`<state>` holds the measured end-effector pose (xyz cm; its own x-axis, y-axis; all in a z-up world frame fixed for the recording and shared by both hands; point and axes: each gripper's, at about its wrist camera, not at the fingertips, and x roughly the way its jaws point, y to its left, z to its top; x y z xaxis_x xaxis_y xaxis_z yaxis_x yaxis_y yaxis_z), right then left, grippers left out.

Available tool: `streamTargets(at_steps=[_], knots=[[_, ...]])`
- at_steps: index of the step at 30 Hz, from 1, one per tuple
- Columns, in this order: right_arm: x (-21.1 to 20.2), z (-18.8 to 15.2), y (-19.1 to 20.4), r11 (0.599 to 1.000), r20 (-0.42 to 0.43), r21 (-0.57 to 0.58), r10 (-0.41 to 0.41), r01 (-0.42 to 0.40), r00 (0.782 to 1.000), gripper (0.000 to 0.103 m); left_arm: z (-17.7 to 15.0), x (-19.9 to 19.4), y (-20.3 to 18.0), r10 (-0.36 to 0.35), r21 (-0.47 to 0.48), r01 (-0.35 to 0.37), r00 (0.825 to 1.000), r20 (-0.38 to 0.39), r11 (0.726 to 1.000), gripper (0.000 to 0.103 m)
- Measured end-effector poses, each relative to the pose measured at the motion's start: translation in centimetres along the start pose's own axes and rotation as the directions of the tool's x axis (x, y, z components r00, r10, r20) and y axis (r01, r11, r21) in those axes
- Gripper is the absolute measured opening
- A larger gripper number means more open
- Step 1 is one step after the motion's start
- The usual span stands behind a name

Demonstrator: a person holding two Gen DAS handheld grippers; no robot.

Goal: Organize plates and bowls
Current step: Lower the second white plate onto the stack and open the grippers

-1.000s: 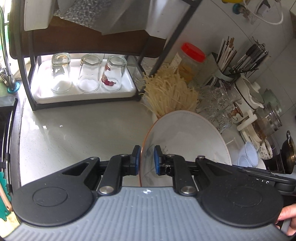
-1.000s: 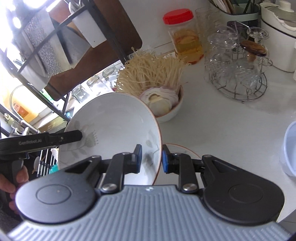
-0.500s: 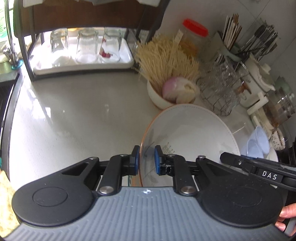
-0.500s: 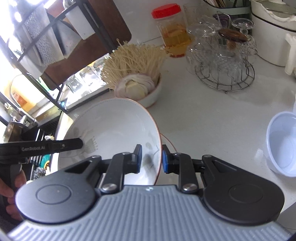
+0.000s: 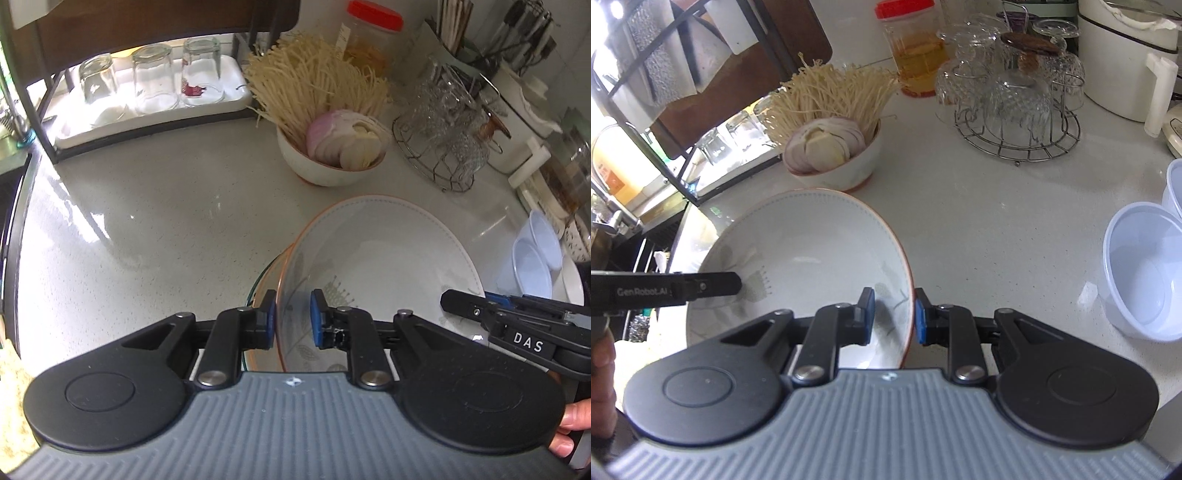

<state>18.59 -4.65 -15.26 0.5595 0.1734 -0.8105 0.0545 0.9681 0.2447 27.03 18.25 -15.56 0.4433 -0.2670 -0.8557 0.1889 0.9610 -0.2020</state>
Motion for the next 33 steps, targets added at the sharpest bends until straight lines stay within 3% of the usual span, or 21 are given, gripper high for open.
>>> streamTargets(at_steps=[12,24,29,33], knots=[[0.3,-0.3,-0.4,1.0,-0.003,-0.005,-0.016,0.016,1.0,0.025,-0.1,1.2,-0.5,0.003,0.023,-0.002,0.999,-0.037,1.0,0.023],[1.3,-0.3,-0.3,1.0,-0.033,0.019,0.018,-0.017,0.999,0.025,0.1,1.7,0.0,0.023,0.013,-0.022,0.997,-0.076,1.0,0.027],[1.6,-0.3,-0.5,0.998,-0.041,0.046,0.032,-0.031,0.999,0.024,0.4,1.6,0.3,-0.003,-0.023,0.001,0.995,-0.095,1.0,0.036],[2.0,-0.4,-0.5,0.997,-0.063,0.074,0.04,-0.036,0.997,0.024,0.6,1.3,1.1,-0.06,-0.098,0.049,0.992,-0.111,0.994,0.052]])
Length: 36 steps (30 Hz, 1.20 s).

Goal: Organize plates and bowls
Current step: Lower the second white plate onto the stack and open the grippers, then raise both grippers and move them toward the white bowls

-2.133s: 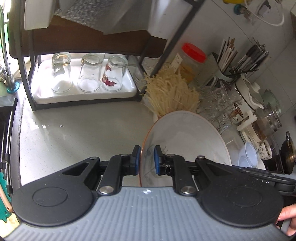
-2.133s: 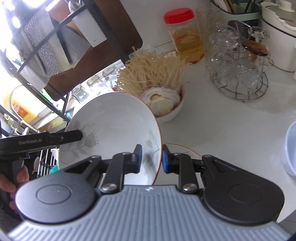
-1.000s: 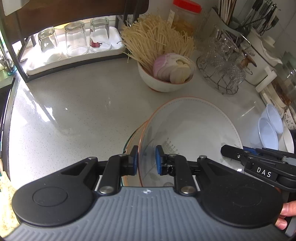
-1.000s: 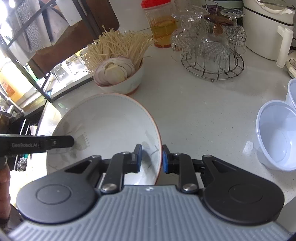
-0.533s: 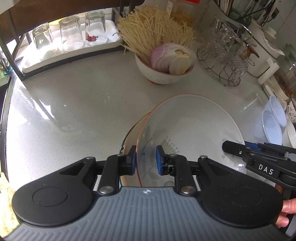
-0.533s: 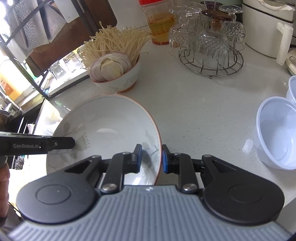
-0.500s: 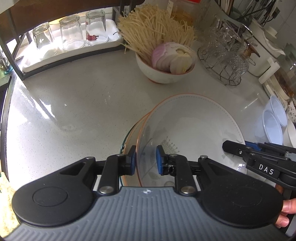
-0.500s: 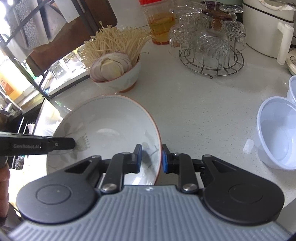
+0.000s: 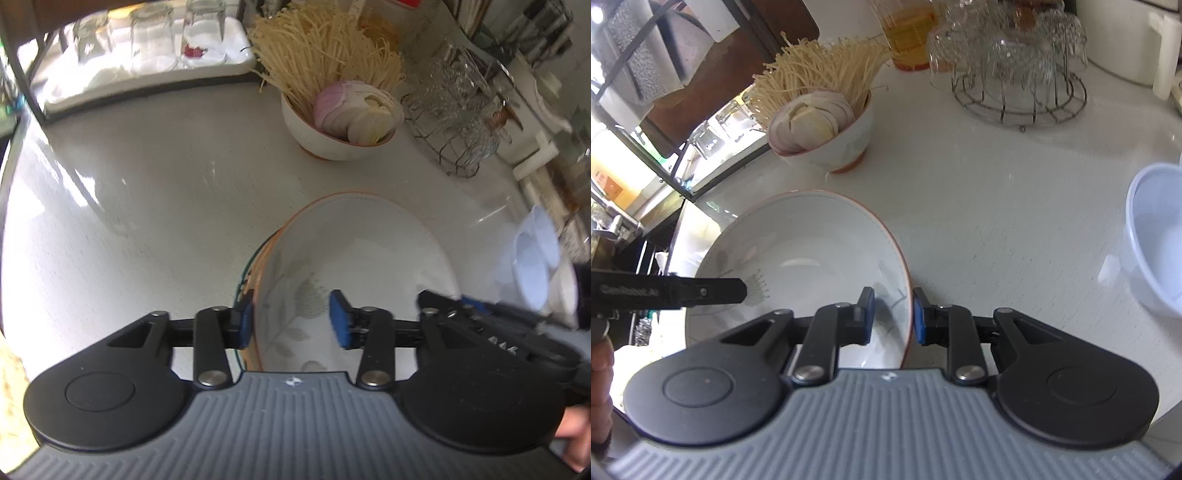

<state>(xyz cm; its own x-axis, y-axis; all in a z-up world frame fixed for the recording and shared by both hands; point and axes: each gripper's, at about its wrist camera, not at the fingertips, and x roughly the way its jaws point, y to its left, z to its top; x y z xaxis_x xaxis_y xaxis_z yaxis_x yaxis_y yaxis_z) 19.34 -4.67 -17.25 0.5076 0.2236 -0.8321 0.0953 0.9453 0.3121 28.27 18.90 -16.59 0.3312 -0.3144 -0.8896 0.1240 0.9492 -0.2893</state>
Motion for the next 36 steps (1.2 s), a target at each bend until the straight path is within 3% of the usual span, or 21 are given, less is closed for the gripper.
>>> streamTargets(at_steps=[8,12,15,20,27,36], knots=[[0.2,0.0,-0.2,1.0,-0.001,0.027,0.005,-0.005,1.0,0.024,0.2,-0.5,0.1,-0.013,-0.002,0.013,0.999,-0.036,1.0,0.054],[0.2,-0.1,-0.2,0.999,0.001,0.03,0.013,-0.013,1.0,0.025,0.2,-0.7,0.1,0.021,0.018,-0.02,0.999,-0.035,1.0,0.062],[0.2,-0.2,0.0,1.0,-0.003,0.027,0.001,-0.001,1.0,0.025,0.6,-1.0,0.3,-0.021,0.014,0.021,0.999,-0.038,1.0,0.063],[0.1,-0.4,0.2,0.999,0.006,0.029,-0.015,0.014,1.0,0.025,1.3,-1.8,-0.7,0.011,0.094,-0.012,1.0,0.002,0.995,0.063],[-3.0,0.5,1.1,0.998,0.125,0.008,-0.066,0.065,0.99,0.026,2.0,-3.9,-2.8,-0.028,0.16,0.013,0.995,0.095,0.987,0.063],[-9.5,2.3,3.1,0.993,0.298,0.015,-0.12,0.121,0.947,0.026,3.4,-8.2,-5.5,-0.114,0.262,0.051,0.967,0.229,0.964,0.063]])
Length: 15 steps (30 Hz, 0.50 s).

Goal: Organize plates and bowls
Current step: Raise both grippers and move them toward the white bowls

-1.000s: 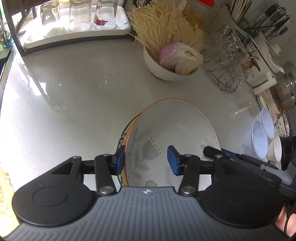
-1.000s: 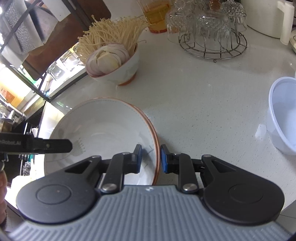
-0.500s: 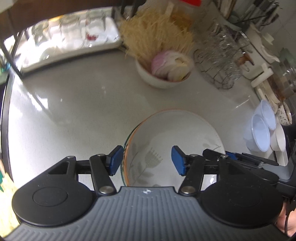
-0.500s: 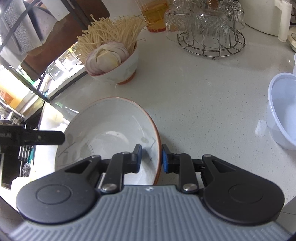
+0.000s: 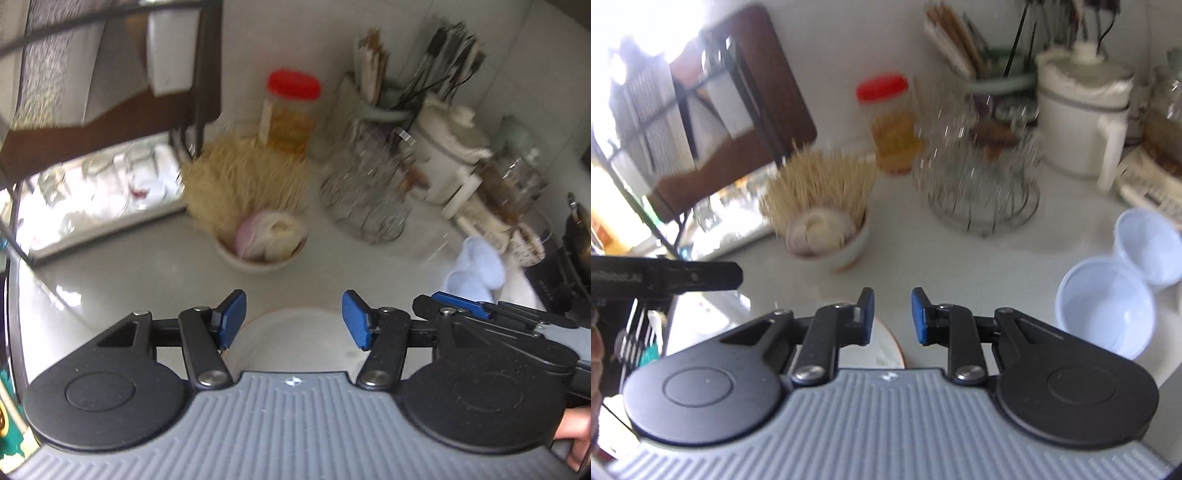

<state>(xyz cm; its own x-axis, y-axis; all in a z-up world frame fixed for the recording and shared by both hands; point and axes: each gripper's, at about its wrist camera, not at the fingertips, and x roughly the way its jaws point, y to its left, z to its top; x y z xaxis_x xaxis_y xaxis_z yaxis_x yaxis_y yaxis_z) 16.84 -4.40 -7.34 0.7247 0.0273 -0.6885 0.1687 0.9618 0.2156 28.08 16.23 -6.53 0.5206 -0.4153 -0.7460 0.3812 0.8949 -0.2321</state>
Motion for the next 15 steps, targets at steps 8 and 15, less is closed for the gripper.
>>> streamTargets(at_steps=[8,15], knots=[[-4.6,1.2,-0.1,0.997,0.099,0.068,-0.052,0.046,0.994,0.026,1.9,-2.2,-1.3,-0.059,0.04,0.056,0.996,0.06,0.998,0.063],[-6.5,2.4,-2.4,0.998,0.142,0.03,-0.052,0.049,0.989,0.026,2.3,-1.9,-4.9,-0.05,0.053,0.045,0.994,0.094,0.998,0.063]])
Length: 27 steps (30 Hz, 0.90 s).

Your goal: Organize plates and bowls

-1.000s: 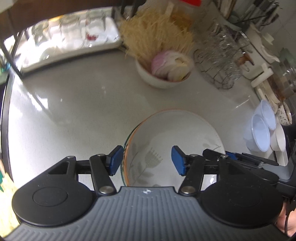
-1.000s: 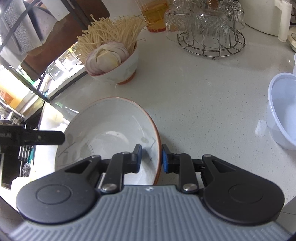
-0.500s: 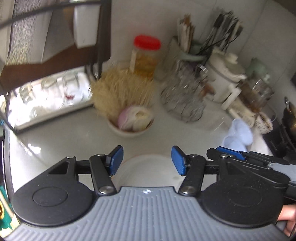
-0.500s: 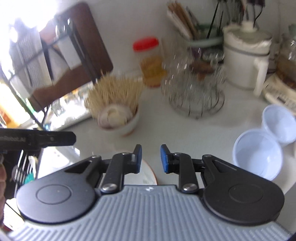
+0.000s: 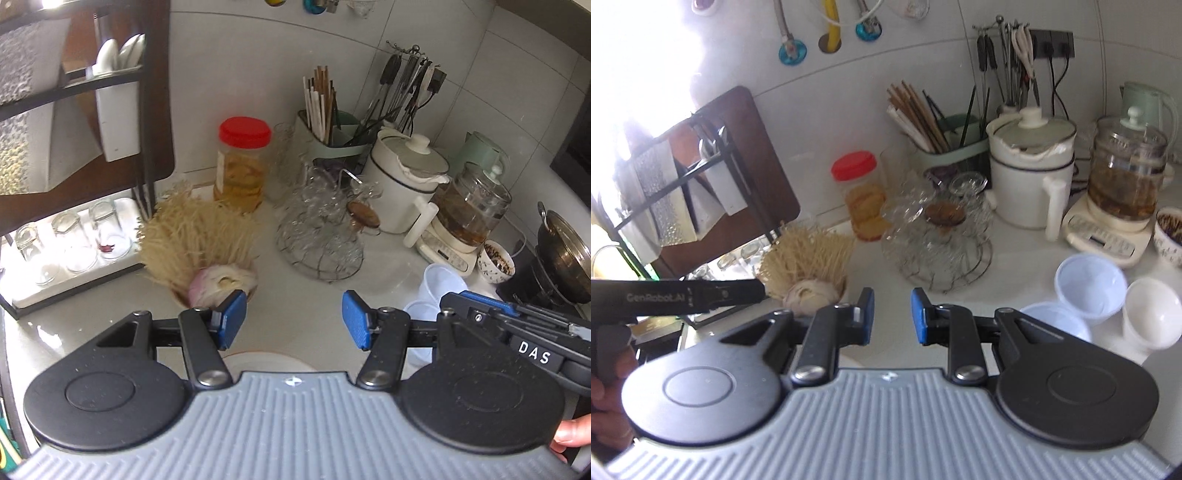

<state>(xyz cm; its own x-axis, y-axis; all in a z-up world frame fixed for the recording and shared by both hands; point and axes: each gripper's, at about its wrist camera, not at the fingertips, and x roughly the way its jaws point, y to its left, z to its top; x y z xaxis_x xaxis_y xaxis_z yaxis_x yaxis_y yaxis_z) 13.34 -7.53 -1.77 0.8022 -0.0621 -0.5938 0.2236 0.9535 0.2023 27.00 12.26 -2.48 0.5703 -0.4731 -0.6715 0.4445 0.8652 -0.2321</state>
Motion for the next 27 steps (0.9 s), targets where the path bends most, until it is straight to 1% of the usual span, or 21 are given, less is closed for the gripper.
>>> streamTargets(at_steps=[6,10,18,20,24,27], knots=[[0.1,1.7,-4.4,1.0,0.017,-0.018,0.014,-0.014,1.0,0.026,0.5,1.3,-4.0,0.029,-0.057,-0.029,1.0,0.011,0.998,0.063],[0.4,2.2,-7.6,1.0,0.014,-0.016,0.015,-0.015,1.0,0.026,0.6,3.2,-6.6,0.041,-0.078,-0.042,0.999,-0.008,0.996,0.063],[0.9,1.5,-13.8,1.0,-0.048,0.025,0.001,0.0,0.999,0.026,0.5,7.7,-11.6,0.043,-0.075,-0.048,0.997,-0.057,0.996,0.063],[1.0,1.2,-15.2,0.999,-0.064,0.043,0.002,0.0,0.998,0.026,0.3,8.8,-12.6,0.033,-0.085,-0.039,0.997,-0.073,0.996,0.063],[1.5,0.5,-17.8,0.997,-0.101,0.073,0.003,0.005,0.995,0.026,-0.3,10.8,-14.6,0.043,-0.074,-0.05,0.994,-0.101,0.996,0.063],[1.8,-0.1,-19.6,0.994,-0.133,0.109,0.007,0.008,0.991,0.026,-0.9,12.6,-15.6,0.037,-0.076,-0.048,0.989,-0.141,0.996,0.063]])
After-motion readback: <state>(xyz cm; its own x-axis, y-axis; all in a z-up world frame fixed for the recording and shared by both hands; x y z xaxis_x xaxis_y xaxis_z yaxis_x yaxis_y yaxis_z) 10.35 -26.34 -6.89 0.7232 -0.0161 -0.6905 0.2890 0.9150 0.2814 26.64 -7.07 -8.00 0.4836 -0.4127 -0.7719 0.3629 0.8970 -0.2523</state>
